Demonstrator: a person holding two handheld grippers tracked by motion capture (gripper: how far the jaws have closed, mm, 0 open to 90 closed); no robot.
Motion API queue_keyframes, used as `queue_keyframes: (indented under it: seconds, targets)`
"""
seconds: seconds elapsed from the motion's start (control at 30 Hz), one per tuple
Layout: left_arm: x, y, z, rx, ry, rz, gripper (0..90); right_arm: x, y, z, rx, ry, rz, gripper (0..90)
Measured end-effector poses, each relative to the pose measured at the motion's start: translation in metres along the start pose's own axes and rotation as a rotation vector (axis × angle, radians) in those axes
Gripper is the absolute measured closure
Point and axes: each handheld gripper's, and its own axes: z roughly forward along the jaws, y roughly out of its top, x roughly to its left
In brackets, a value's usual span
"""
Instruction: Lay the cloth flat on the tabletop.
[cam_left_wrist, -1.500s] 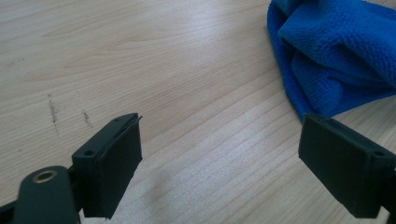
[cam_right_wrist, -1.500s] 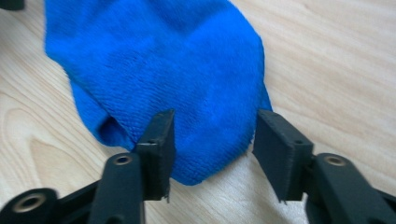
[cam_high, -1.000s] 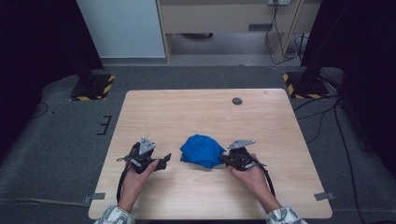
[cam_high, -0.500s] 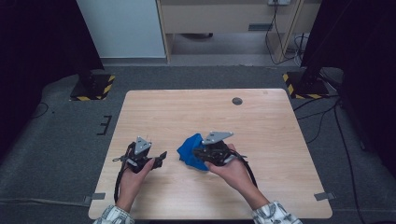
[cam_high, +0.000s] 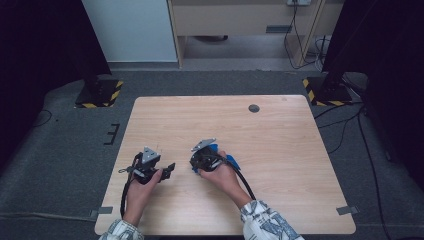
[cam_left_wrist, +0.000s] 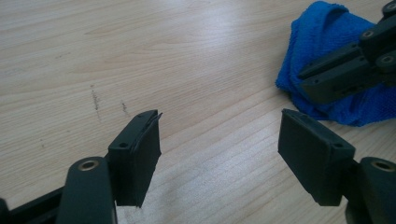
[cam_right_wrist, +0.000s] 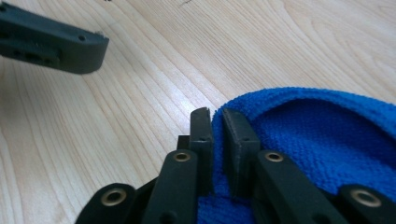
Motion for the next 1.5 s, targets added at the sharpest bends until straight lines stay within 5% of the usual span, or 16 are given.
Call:
queue_keyframes:
  seconds: [0.27,0.83,1.03,1.17,1.33,1.5]
  targets:
    - [-0.002,0.0,0.0,0.009,-0.002,0.011,30.2,0.009,0.005,-0.033,-0.055,-0.005,-0.035,58.9]
    - [-0.011,0.002,0.005,0.021,-0.008,0.04,31.3,-0.013,-0.016,-0.09,-0.192,0.018,0.051,23.1]
    - [-0.013,0.004,0.003,0.007,-0.014,0.045,31.2,-0.012,-0.012,-0.095,-0.212,-0.012,0.039,27.3]
    - [-0.015,0.005,0.002,-0.002,-0.019,0.053,31.2,-0.023,-0.019,-0.108,-0.221,-0.065,0.038,40.9]
    - [-0.017,0.007,0.0,-0.016,-0.023,0.046,31.0,-0.045,-0.047,-0.119,-0.191,-0.146,0.079,58.3]
    - [-0.024,0.012,-0.004,-0.057,-0.043,0.057,30.9,-0.063,-0.083,-0.119,-0.182,-0.196,0.155,64.6]
